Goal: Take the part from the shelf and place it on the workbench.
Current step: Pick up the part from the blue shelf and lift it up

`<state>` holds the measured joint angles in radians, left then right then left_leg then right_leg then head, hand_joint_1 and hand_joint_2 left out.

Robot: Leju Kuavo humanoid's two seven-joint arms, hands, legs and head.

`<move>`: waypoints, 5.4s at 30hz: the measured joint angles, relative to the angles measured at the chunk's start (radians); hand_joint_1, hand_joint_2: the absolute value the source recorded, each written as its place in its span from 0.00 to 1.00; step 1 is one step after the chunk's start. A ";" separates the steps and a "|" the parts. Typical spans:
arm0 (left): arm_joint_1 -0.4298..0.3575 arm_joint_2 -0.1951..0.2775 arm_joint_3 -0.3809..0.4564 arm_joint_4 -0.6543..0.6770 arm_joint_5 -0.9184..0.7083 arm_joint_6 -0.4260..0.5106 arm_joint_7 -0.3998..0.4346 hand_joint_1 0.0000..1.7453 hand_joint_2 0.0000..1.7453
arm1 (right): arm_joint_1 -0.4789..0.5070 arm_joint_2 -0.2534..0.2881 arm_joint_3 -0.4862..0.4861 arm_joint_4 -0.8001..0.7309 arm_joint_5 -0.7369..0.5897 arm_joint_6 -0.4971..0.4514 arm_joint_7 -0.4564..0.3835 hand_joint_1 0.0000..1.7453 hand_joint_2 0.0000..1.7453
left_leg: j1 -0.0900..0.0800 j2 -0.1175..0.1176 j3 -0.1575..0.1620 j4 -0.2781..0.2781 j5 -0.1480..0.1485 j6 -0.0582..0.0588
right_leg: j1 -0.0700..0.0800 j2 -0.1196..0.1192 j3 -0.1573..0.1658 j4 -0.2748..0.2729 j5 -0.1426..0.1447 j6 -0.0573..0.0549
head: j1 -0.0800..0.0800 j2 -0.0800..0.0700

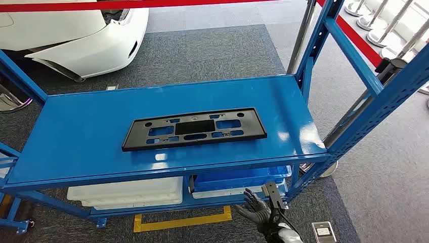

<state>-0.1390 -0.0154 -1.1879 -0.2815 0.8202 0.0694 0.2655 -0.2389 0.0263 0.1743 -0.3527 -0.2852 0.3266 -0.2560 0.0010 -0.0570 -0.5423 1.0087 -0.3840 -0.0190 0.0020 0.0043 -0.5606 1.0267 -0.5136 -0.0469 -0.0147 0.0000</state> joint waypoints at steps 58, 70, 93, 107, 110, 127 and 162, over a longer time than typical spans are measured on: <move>-0.015 0.004 -0.099 -0.002 0.078 0.044 -0.021 0.00 1.00 | -0.230 -0.048 0.635 -0.820 0.362 -0.444 0.167 0.00 1.00 | 0.000 0.000 0.000 0.006 0.002 -0.001 | 0.002 0.002 0.001 0.000 0.003 0.004 | 0.003 0.000; -0.015 0.003 -0.100 -0.002 0.077 0.044 -0.020 0.00 1.00 | -0.224 -0.152 0.570 -1.005 0.929 -0.458 0.698 0.00 1.00 | 0.000 0.001 -0.001 0.007 0.001 -0.001 | 0.001 0.002 0.001 0.000 0.003 0.004 | 0.004 0.000; -0.023 0.001 -0.106 -0.002 0.050 0.034 0.002 0.00 1.00 | -0.372 -0.263 0.573 -0.796 0.993 -0.254 0.749 0.00 1.00 | 0.000 0.000 -0.002 0.007 0.001 -0.001 | 0.001 0.002 0.001 0.000 0.004 0.005 | 0.004 0.000; -0.027 0.001 -0.116 -0.002 0.034 0.029 0.000 0.00 1.00 | -0.426 -0.261 0.591 -0.626 0.687 -0.213 0.601 0.00 1.00 | 0.001 -0.001 -0.003 0.007 0.001 -0.001 | 0.001 0.001 0.000 0.000 0.003 0.005 | 0.005 0.000; -0.028 0.001 -0.118 -0.002 0.029 0.029 -0.003 0.00 1.00 | -0.435 -0.258 0.599 -0.600 0.679 -0.218 0.607 0.00 1.00 | 0.000 -0.001 -0.003 0.007 0.001 -0.001 | 0.001 0.001 0.000 0.000 0.003 0.005 | 0.005 0.000; -0.027 0.001 -0.118 -0.002 0.017 0.028 -0.018 0.00 1.00 | -0.477 -0.255 0.628 -0.522 0.656 -0.241 0.613 0.75 1.00 | 0.000 -0.001 -0.003 0.007 0.001 0.000 | 0.001 0.001 0.000 0.000 0.004 0.005 | 0.005 0.000; -0.005 0.002 -0.118 0.006 0.066 0.013 -0.043 0.00 0.50 | -0.518 -0.261 0.693 -0.545 1.076 -0.295 0.826 1.00 1.00 | 0.000 -0.001 -0.002 0.010 0.002 0.002 | 0.000 0.001 0.002 0.000 0.005 0.007 | 0.008 0.000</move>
<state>-0.1441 -0.0134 -1.3063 -0.2754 0.8859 0.0821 0.2221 -0.7570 -0.2351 0.8671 -0.8979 0.7908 0.0313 0.5705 0.0006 -0.0575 -0.5446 1.0186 -0.3820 -0.0173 0.0018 0.0057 -0.5589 1.0269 -0.5087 -0.0395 -0.0065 0.0000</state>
